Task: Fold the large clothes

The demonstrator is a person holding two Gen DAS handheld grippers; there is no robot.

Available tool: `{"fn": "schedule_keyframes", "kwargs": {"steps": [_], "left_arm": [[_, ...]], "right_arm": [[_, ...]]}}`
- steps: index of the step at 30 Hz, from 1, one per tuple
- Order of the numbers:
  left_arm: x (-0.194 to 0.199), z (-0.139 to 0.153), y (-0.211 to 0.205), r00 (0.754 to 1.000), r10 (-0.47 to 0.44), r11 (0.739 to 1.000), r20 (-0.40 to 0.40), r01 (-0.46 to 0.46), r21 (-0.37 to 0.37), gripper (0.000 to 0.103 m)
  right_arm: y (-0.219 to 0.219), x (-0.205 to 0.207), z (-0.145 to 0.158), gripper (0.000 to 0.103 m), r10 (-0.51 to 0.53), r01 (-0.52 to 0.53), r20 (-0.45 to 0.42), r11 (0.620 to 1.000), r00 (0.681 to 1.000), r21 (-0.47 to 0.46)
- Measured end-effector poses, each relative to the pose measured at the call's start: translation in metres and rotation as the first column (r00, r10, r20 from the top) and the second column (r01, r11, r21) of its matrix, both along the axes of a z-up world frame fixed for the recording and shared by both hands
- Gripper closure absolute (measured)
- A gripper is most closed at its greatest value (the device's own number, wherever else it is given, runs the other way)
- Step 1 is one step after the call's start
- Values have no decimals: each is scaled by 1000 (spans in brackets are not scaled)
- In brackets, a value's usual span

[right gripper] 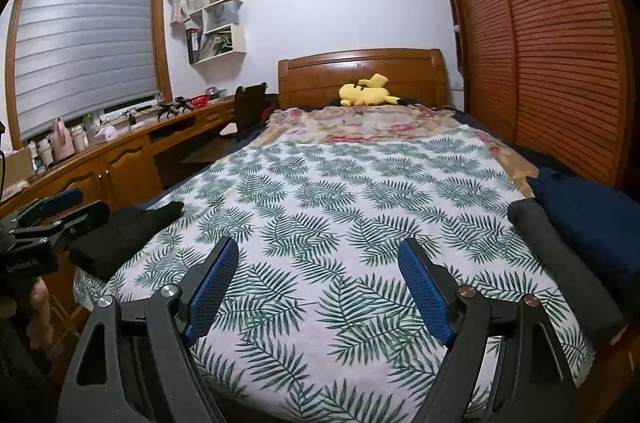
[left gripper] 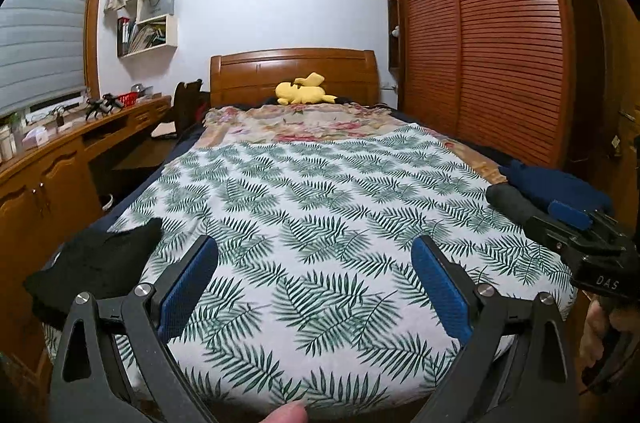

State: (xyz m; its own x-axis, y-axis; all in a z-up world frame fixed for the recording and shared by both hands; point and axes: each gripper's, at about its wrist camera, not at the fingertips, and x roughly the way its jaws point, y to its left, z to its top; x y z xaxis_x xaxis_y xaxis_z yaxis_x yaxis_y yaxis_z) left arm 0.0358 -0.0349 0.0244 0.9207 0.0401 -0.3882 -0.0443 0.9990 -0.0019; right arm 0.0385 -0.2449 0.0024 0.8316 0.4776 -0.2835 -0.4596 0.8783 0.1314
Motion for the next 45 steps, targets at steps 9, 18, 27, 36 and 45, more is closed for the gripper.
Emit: {"fn": "schedule_keyframes", "kwargs": {"steps": [9,18,27,36,45], "left_arm": [[-6,-10,13,1000,15,1000,-9,-15,-20,6],[-9,-10,14,1000,12,1000,-5,-12,-21,6],[-14,-6,10,1000,8,1000,7,-7,-17,6],[-17,-3,7,1000,7,1000,17,-7,-11,6],[-20,1,6,1000,1,1000,27,-1,-19,6]], "right_arm": [[22,30,-11,20,10,-10,-3,1000,1000,-6],[26,42,-17,20,4,-4,-4,1000,1000,-8],[30,48,-18,20,4,-4,-5,1000,1000,-4],[33,52,-18,20,2,-2,0,1000,1000,-2],[31,56,-18,20,-2,2,10,1000,1000,2]]}}
